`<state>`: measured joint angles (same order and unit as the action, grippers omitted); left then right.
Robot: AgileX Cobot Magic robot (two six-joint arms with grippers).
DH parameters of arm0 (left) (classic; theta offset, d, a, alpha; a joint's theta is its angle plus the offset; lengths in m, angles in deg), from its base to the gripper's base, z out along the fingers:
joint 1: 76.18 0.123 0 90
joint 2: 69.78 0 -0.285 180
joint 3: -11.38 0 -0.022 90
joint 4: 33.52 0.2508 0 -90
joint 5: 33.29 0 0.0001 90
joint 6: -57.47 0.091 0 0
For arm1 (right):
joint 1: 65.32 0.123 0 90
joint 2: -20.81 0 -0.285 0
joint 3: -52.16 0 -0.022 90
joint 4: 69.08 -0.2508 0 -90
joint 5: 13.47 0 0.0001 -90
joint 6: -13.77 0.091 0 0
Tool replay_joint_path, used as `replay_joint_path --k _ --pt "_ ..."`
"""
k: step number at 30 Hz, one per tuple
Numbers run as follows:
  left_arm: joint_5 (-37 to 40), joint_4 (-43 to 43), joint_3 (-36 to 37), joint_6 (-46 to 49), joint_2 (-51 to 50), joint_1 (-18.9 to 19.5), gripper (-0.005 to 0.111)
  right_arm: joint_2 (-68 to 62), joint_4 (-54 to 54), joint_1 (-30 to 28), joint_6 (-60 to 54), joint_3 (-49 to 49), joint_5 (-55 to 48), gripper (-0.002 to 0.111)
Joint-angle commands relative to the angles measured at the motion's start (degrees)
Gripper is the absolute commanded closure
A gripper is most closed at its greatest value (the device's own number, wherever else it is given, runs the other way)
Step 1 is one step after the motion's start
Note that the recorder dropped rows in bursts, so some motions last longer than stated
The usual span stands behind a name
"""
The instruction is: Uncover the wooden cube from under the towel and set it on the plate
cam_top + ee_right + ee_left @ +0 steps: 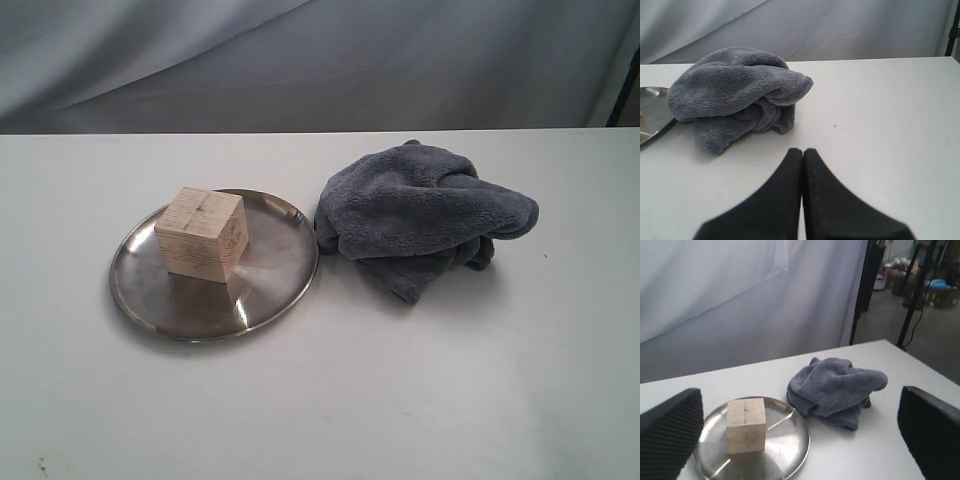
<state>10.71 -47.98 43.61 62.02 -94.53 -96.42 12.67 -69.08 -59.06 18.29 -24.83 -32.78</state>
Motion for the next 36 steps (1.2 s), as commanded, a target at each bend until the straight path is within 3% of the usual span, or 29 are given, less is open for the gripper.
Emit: replay_joint_path --k 1,9,15,19,29,32,36 --pt "-5.0 -2.7 4.7 -1.7 5.4 0.0 0.003 0.4 0.0 0.1 0.2 -0.2 0.1 0.108" --pt "-5.2 -4.0 11.6 -1.4 9.1 0.0 0.003 0.4 0.0 0.1 0.2 -0.2 0.1 0.108" --pt "-5.2 0.2 16.6 -1.2 9.6 0.0 0.003 0.4 0.0 0.1 0.2 -0.2 0.1 0.108" --pt "-5.5 0.1 20.7 3.2 9.6 0.0 0.003 0.4 0.0 0.1 0.2 -0.2 0.1 0.108" --pt "-6.4 -0.1 21.3 3.2 9.6 0.0 0.003 0.4 0.0 0.1 0.2 -0.2 0.1 0.108" --pt "-6.3 0.5 21.3 3.2 9.6 0.0 0.014 0.4 0.0 0.1 0.2 -0.2 0.1 0.108" --pt "-6.1 1.1 21.3 3.2 9.6 0.0 0.058 0.4 0.0 0.1 0.2 -0.2 0.1 0.108"
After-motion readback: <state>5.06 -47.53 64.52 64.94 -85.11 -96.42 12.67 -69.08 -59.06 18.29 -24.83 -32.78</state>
